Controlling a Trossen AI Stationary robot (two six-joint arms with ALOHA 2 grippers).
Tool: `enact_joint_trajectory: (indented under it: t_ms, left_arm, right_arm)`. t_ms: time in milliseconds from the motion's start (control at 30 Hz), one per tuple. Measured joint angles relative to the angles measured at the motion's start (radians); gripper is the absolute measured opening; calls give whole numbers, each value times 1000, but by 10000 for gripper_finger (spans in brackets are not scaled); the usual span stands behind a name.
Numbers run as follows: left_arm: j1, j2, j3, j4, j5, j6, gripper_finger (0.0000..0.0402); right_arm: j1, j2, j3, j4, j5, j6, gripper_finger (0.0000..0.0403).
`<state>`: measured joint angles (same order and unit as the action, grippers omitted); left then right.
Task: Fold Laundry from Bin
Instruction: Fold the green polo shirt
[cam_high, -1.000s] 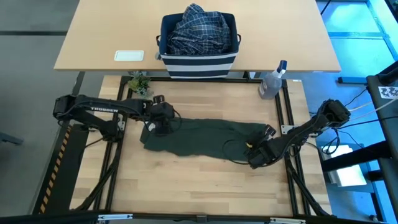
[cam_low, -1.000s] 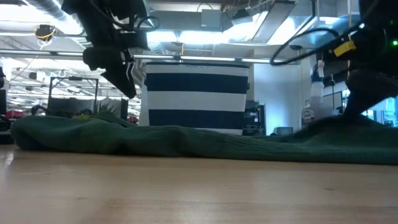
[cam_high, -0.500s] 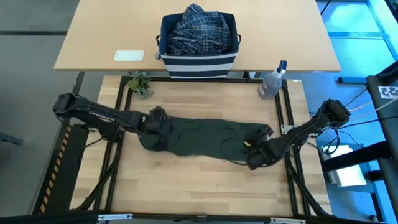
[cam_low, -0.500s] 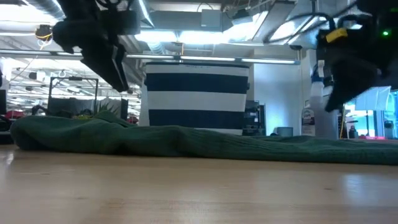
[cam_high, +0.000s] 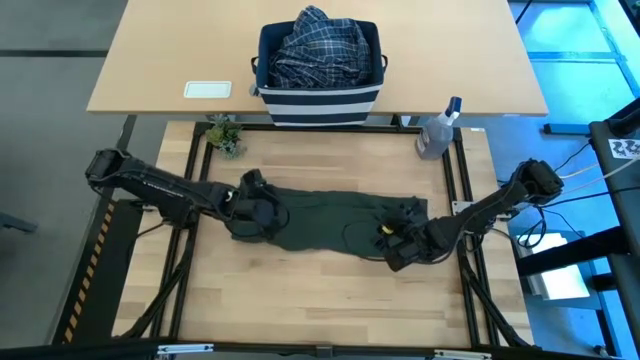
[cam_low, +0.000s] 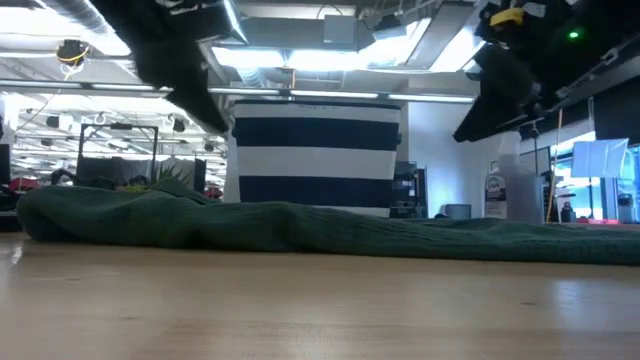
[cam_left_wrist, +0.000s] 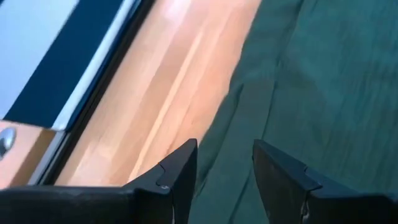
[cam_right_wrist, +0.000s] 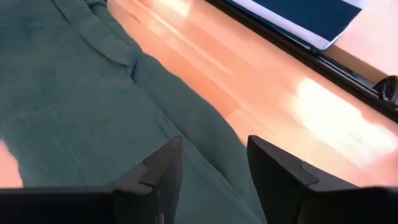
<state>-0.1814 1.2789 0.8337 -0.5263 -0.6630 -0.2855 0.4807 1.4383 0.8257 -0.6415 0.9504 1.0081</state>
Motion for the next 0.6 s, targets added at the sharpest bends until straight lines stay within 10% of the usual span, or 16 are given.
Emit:
enact_joint_trajectory:
  t_ms: [600]
  left_arm:
    - [-4,49,-1,69,42,-1,149]
  right_arm:
    - [-94,112,0,300,-58,-283,177]
